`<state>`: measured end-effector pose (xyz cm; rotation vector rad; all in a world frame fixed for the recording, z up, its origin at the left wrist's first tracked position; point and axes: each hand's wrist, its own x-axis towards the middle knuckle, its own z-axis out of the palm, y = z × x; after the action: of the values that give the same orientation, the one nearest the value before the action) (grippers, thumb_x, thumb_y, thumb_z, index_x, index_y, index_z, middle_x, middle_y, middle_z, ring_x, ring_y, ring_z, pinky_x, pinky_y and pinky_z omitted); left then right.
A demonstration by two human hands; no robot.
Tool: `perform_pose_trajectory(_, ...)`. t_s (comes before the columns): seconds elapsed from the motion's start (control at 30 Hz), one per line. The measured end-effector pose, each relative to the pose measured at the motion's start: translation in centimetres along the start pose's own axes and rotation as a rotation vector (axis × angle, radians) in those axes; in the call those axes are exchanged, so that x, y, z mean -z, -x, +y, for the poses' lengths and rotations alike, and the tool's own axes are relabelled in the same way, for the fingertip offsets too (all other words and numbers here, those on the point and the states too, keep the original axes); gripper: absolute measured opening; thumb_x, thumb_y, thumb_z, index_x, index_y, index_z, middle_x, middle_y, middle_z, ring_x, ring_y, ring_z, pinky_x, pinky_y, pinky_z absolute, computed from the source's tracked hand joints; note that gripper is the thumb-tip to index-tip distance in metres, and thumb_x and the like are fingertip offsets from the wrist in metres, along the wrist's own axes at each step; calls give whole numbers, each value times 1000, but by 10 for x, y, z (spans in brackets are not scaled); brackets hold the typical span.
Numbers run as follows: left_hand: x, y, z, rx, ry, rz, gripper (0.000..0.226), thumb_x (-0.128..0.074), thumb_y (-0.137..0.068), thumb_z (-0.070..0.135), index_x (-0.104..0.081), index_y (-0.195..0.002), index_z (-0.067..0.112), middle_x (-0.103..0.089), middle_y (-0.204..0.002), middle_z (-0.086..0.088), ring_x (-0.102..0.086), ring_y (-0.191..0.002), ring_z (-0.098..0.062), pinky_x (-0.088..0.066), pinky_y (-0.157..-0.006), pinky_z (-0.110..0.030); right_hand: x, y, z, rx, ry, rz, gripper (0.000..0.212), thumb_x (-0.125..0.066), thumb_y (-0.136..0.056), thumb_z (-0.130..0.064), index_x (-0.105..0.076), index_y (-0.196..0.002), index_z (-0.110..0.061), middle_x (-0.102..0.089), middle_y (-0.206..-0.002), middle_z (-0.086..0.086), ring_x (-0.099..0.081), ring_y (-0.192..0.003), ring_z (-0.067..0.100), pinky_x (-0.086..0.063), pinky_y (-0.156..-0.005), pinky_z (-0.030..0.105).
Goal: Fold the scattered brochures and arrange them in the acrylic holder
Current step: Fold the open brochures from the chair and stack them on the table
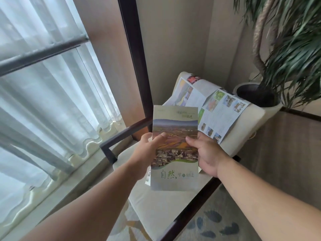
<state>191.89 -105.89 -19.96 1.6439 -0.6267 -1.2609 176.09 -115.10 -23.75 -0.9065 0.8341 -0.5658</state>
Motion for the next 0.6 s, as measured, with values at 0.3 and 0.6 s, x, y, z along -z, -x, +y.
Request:
perform_pose_trajectory(0.3,-4,3,5,-51,186,-42,19,-47,-100,5,-63,-110,9,-73,-106,-18,-71,-97,-37,-58,-86,-49,-2,5,4,80,161,107,36,-72,-87,-25,-59,-118,-37,-71,-116,-2,-65,-111,23,-47,-101,52)
perform_pose_trajectory(0.6,11,18,-8,-197,-178,262,50,-73,-79,24,-51,-124,26,-61,-121,-6,-63,-111,-26,-52,-95,-50,-28,2,6,87,174,-24,28,-53,-99,-11,-63,-117,-30,-74,-108,2,-71,-97,20,-55,-80,38)
